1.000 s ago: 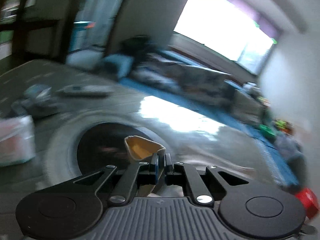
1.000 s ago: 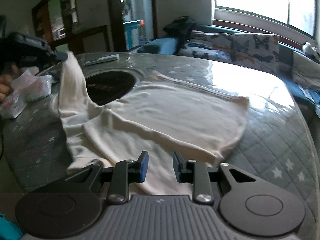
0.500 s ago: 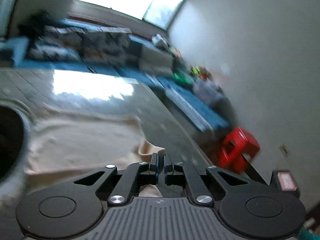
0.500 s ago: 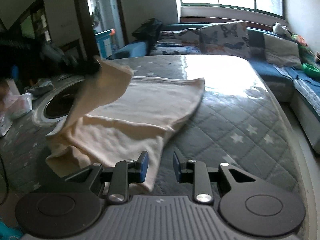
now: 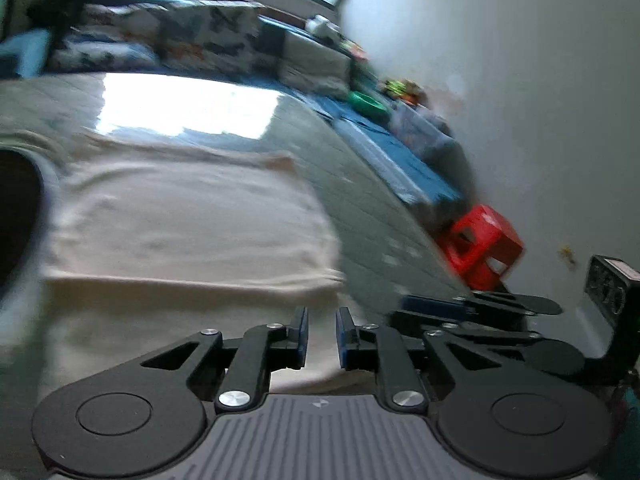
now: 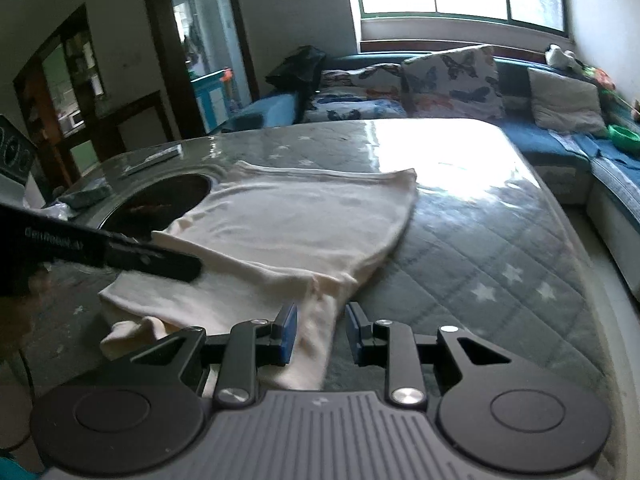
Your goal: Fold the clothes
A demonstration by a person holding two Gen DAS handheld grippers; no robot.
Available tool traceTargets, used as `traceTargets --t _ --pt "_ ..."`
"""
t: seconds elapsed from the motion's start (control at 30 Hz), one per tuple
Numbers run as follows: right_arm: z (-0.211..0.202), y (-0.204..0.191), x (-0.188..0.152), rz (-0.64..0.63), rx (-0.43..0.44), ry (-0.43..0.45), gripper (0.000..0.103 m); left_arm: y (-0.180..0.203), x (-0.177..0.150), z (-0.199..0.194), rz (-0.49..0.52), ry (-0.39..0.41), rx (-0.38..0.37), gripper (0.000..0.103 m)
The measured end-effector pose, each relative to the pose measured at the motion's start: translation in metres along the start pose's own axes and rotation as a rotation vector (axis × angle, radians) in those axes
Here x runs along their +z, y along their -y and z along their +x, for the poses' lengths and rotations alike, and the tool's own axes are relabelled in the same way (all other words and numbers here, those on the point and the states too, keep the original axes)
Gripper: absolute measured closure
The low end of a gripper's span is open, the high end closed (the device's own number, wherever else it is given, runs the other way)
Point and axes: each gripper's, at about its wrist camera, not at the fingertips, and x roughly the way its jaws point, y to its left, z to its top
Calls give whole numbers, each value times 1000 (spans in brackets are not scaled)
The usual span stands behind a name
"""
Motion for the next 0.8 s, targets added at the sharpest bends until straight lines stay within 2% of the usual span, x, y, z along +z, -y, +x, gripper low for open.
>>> traceTargets --t 0.13,0.33,0.47,0.6,0.8 --pt "19 -14 6 -27 22 -8 77 -40 1 -20 -53 27 112 87" --pt "48 -33 12 -103 34 -35 77 -65 5 -5 -88 -17 215 87" --pt "54 -33 11 -112 20 -57 79 -68 10 -3 -89 -12 241 87" --pt "52 -38 13 -140 12 -49 79 -65 13 -1 -46 4 263 82" --pt "60 -40 14 -163 3 -71 79 -60 13 1 10 -1 281 82"
